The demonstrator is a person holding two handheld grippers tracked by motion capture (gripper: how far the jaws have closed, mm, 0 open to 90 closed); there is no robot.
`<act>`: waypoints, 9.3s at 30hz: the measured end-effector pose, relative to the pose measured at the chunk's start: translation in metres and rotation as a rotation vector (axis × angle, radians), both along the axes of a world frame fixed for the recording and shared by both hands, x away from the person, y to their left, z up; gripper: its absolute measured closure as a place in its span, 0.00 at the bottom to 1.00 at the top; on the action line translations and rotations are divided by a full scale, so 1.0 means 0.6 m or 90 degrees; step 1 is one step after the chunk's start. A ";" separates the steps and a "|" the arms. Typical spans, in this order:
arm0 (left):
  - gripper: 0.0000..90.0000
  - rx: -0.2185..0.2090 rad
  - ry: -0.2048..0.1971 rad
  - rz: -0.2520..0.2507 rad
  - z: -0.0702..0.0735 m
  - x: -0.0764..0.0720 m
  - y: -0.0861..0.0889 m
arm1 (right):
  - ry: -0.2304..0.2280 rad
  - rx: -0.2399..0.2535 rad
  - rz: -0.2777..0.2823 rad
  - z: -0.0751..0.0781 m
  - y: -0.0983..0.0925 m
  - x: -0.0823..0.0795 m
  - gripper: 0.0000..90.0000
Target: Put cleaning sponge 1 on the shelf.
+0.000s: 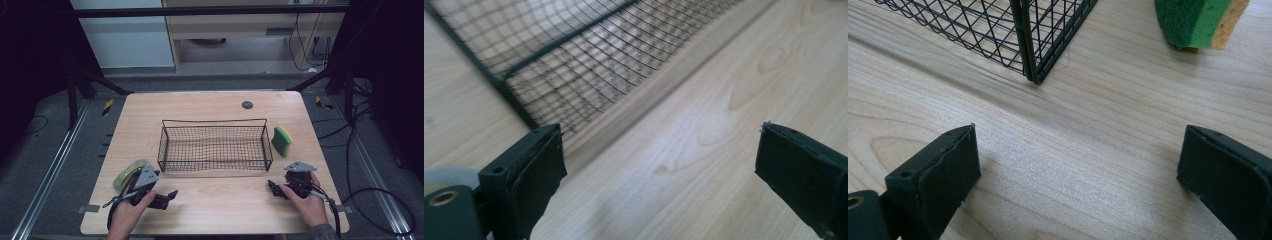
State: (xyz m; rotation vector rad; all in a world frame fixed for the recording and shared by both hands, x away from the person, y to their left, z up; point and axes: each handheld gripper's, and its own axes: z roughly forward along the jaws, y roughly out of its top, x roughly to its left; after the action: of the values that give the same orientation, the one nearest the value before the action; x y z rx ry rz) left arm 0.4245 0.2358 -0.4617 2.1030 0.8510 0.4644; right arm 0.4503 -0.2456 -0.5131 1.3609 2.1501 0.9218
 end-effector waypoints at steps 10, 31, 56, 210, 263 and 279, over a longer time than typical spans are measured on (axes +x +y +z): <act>0.06 0.025 -0.039 0.054 0.024 0.001 0.028 | 0.000 0.000 -0.001 0.000 0.000 0.000 0.04; 0.05 0.160 0.029 0.099 0.113 0.089 0.112 | 0.010 0.007 0.001 0.001 0.001 0.004 0.01; 0.13 0.271 0.122 0.098 0.159 0.120 0.089 | 0.005 0.000 -0.001 0.000 0.000 0.004 0.01; 0.78 0.372 0.006 -0.122 0.300 0.132 0.046 | 0.004 -0.002 0.029 -0.001 -0.010 -0.007 0.01; 0.78 0.404 -0.006 -0.196 0.293 0.177 -0.068 | 0.006 -0.002 0.033 -0.001 -0.011 -0.006 0.01; 0.78 0.422 0.002 -0.235 0.273 0.190 -0.116 | 0.006 -0.002 0.033 -0.001 -0.011 -0.006 0.01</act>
State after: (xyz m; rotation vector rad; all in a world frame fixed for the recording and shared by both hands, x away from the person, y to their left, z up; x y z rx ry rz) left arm 0.5384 0.1660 -0.2979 2.7894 0.3011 0.5977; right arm 0.4466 -0.2522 -0.5137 1.3161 2.2032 0.9320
